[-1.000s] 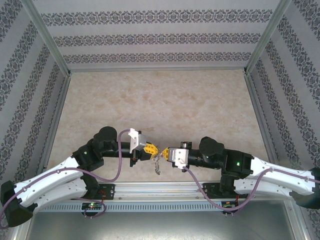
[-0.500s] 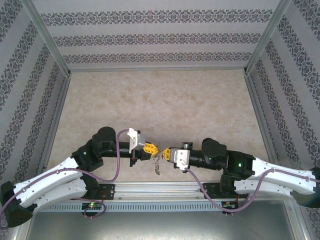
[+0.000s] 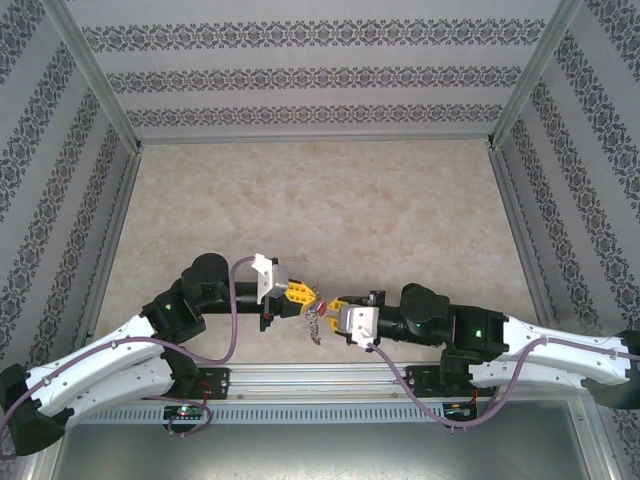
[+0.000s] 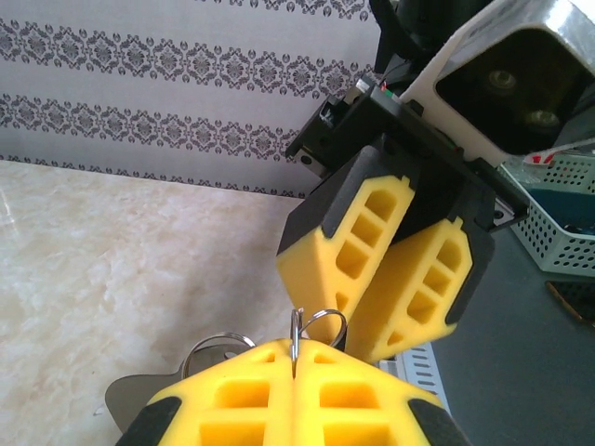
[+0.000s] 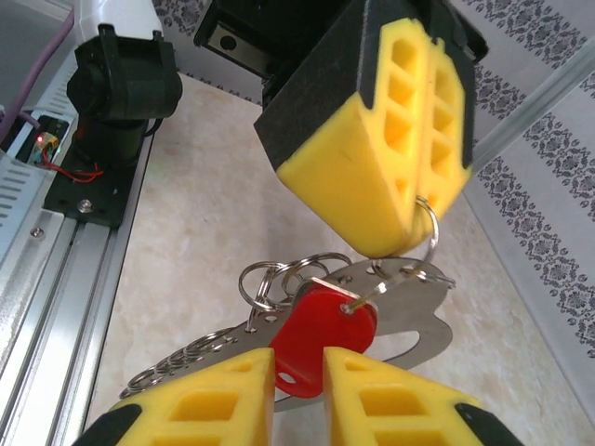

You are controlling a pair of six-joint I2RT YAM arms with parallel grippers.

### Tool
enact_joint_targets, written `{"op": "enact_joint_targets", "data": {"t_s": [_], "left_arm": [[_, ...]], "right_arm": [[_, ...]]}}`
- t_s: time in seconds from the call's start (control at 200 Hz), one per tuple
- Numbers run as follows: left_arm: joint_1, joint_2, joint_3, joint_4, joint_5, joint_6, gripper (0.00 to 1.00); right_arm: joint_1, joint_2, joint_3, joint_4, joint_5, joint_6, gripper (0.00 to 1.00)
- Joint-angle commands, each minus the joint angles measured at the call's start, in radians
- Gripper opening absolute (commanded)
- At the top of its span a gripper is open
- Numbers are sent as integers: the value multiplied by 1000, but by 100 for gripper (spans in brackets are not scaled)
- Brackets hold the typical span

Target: Put the keys on the keyring

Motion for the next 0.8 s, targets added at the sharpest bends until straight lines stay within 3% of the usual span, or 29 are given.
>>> {"op": "enact_joint_targets", "data": {"t_s": [0.0, 0.18, 0.415, 0.794], "left_arm": [[-6, -18, 25, 56, 4, 20, 0], [-6, -35, 12, 78, 61, 45, 0], [-6, -35, 9, 109, 131, 40, 0], [-6, -45, 3, 102, 142, 37, 0]], "right_arm": [[12, -72, -4, 12, 25, 52, 20], [-15, -146, 27, 15, 0, 133, 22], [-118, -17, 92, 21, -206, 190, 15], [-135, 19, 89, 77, -311, 201, 13]]}}
